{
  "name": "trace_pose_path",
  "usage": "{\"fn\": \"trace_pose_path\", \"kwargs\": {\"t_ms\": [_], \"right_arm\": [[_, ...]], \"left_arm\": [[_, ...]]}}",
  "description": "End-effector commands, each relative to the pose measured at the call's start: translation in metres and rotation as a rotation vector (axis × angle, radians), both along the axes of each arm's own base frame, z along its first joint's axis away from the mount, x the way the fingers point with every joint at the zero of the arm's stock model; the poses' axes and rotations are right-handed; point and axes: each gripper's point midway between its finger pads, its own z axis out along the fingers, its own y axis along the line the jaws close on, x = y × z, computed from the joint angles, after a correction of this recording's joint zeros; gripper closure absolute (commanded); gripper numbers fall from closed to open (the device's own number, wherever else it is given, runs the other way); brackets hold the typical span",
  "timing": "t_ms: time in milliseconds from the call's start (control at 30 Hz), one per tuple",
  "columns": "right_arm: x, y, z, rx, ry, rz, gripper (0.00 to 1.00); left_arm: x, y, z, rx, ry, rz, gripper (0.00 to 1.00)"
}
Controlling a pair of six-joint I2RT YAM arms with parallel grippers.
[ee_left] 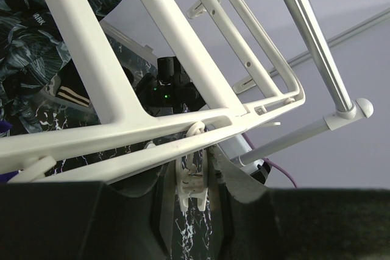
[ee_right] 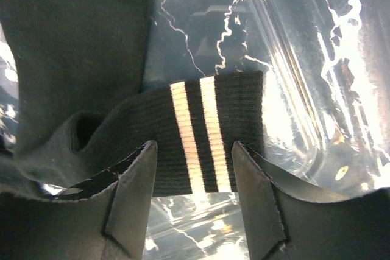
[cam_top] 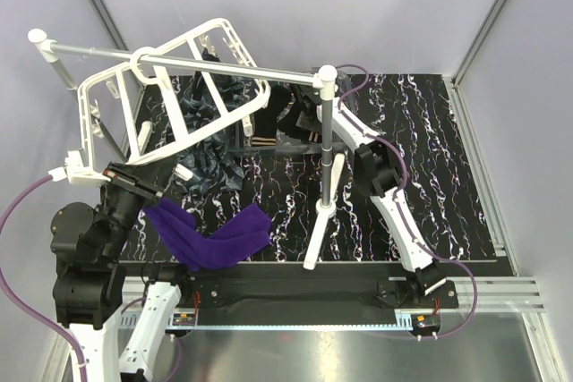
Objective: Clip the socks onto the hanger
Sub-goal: Pick up the sock from the bin.
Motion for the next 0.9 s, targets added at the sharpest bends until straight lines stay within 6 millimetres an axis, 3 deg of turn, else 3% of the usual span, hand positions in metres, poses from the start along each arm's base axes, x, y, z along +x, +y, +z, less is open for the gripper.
{"fn": "trace_pose_path", "kwargs": {"t_ms": [0, 300, 367, 400, 433, 600, 800, 833, 867], "right_arm": [[-0.043, -0.026, -0.047, -0.144, 0.192, 0.075, 0.41], [-0.064, -0.009, -0.069, -0.045, 0.273, 0.195, 0.53], [-0.06, -0.004, -0.065, -0.014, 0.249, 0.232, 0.61], [-0.059, -0.005, -0.062, -0.021, 0.24, 0.239, 0.73], [-0.056, -0.005, -0.059, -0.029, 0.228, 0.245, 0.77], [-0.036, -0.02, -0.034, -0.153, 0.134, 0.342, 1.0], [0.0, -0.053, 0.02, -0.41, -0.023, 0.467, 1.0], [0.013, -0.049, 0.047, -0.388, -0.114, 0.472, 1.0], [0.012, -0.052, 0.046, -0.379, -0.121, 0.5, 1.0]], "left_arm": [[-0.005, 0.0, 0.018, -0.007, -0.071, 0.001, 1.0], [-0.009, 0.002, 0.02, -0.004, -0.077, 0.006, 1.0], [-0.01, 0.002, 0.02, -0.001, -0.077, 0.009, 1.0], [-0.01, 0.003, 0.02, 0.0, -0.077, 0.012, 1.0], [-0.01, 0.002, 0.02, -0.001, -0.075, 0.011, 1.0], [-0.006, 0.001, 0.017, -0.007, -0.069, 0.004, 1.0], [-0.006, 0.002, 0.016, -0.004, -0.065, 0.011, 1.0], [-0.005, 0.002, 0.015, -0.004, -0.064, 0.011, 1.0], [-0.006, 0.002, 0.016, -0.005, -0.065, 0.009, 1.0]]}}
